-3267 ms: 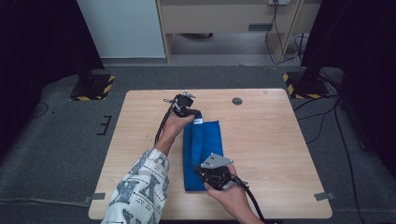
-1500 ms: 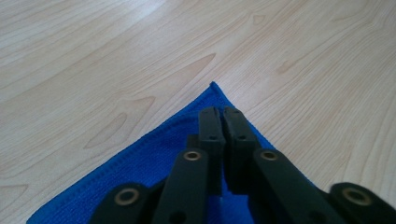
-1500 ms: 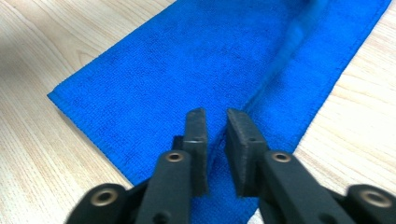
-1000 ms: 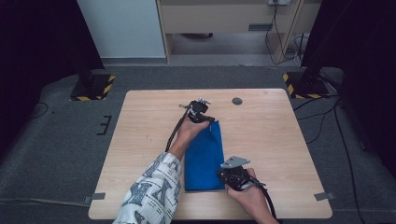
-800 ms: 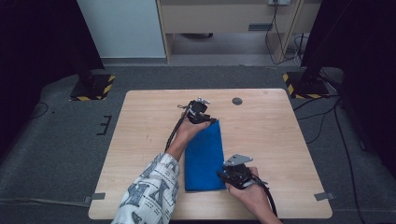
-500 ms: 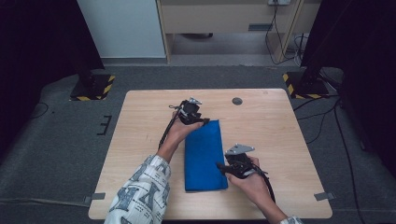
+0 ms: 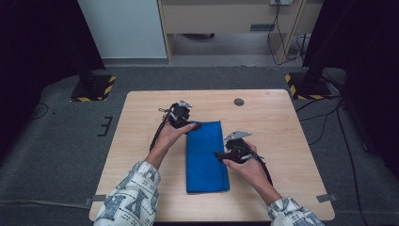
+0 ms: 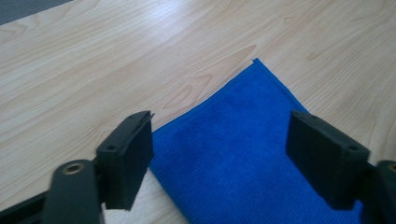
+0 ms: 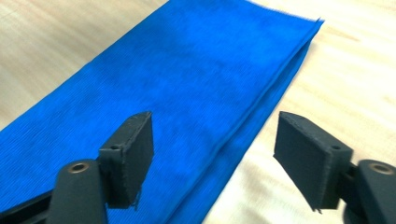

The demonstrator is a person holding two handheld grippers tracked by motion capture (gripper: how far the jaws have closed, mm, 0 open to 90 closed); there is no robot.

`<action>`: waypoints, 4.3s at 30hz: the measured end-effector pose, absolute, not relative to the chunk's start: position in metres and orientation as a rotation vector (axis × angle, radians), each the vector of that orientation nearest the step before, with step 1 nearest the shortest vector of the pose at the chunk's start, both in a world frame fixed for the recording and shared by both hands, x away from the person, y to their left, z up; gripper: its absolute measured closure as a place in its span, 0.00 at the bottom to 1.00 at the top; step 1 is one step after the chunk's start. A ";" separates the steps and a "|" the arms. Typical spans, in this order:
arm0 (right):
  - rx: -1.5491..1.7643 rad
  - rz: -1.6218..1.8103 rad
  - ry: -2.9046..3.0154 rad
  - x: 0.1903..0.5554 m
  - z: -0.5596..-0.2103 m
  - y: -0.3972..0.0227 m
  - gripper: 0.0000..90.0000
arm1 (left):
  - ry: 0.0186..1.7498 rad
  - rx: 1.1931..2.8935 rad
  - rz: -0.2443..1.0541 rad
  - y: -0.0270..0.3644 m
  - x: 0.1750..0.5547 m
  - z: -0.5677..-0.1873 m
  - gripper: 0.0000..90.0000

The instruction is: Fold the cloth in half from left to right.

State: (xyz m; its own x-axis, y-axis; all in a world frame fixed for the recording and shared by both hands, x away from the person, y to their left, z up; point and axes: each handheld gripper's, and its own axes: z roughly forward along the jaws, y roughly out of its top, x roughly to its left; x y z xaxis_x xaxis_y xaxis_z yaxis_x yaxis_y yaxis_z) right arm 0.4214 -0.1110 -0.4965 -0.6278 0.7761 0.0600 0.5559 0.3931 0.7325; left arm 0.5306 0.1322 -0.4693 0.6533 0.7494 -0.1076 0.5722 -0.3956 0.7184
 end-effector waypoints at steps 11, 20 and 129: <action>1.177 1.055 2.363 0.469 -0.490 -0.105 0.22 | 1.042 2.114 0.303 0.149 0.528 -0.481 0.16; 1.155 1.044 2.377 0.502 -0.486 -0.097 0.30 | 1.044 2.099 0.330 0.155 0.528 -0.476 0.16; 1.221 1.124 2.356 0.539 -0.494 -0.116 0.97 | 1.035 2.052 0.382 0.125 0.536 -0.495 0.95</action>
State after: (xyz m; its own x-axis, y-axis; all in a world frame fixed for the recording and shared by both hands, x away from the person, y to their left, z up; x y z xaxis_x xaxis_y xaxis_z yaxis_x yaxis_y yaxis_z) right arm 0.5394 -0.1161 -0.4936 -0.6136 0.7812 0.1149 0.5808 0.3479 0.7360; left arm 0.5361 0.1254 -0.4954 0.6213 0.7796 -0.0786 0.5417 -0.3549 0.7620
